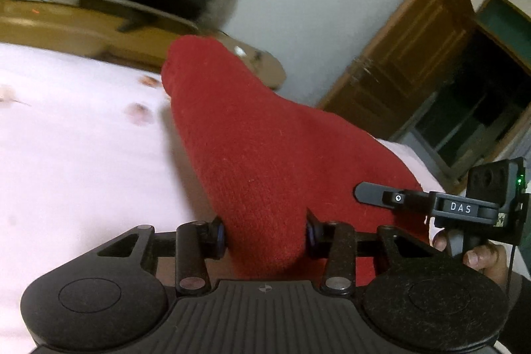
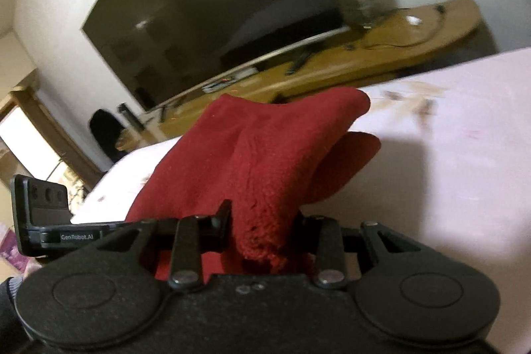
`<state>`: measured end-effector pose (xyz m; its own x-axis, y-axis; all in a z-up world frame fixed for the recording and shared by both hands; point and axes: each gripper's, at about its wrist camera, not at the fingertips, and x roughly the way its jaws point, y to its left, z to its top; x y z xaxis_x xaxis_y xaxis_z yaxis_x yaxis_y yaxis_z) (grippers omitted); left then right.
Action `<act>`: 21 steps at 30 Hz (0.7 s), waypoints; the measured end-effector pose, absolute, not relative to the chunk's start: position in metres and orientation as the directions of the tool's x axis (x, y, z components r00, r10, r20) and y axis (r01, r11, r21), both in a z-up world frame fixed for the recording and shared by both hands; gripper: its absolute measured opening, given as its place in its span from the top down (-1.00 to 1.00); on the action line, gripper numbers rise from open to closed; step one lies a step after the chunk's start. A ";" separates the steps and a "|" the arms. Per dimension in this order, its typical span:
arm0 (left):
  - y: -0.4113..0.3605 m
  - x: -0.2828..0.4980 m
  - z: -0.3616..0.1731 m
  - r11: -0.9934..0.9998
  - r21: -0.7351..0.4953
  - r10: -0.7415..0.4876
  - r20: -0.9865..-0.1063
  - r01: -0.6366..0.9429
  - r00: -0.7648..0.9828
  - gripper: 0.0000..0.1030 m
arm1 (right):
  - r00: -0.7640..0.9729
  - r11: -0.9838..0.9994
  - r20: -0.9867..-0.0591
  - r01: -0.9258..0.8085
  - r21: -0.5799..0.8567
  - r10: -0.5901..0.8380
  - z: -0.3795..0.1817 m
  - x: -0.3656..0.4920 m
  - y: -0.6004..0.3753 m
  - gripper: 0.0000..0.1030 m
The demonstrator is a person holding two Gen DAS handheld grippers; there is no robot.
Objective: Fold small clothes
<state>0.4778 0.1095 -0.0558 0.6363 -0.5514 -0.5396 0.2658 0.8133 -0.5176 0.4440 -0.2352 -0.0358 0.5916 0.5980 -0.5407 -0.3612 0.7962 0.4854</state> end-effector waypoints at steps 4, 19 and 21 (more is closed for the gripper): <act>0.180 0.448 -0.044 0.847 -0.494 -0.484 -0.557 0.199 0.675 0.18 | 0.546 0.747 -0.513 -0.420 0.516 0.662 -0.035 0.450 -0.173 0.37; 0.345 0.354 -0.110 0.840 -0.536 -0.340 -0.635 -0.080 0.694 -0.26 | 0.338 0.681 -0.591 -0.376 0.628 0.732 -0.119 0.453 0.001 0.12; 0.344 0.338 -0.099 0.869 -0.488 -0.289 -0.639 -0.086 0.713 -0.28 | 0.363 0.697 -0.596 -0.347 0.627 0.716 -0.113 0.451 -0.011 0.03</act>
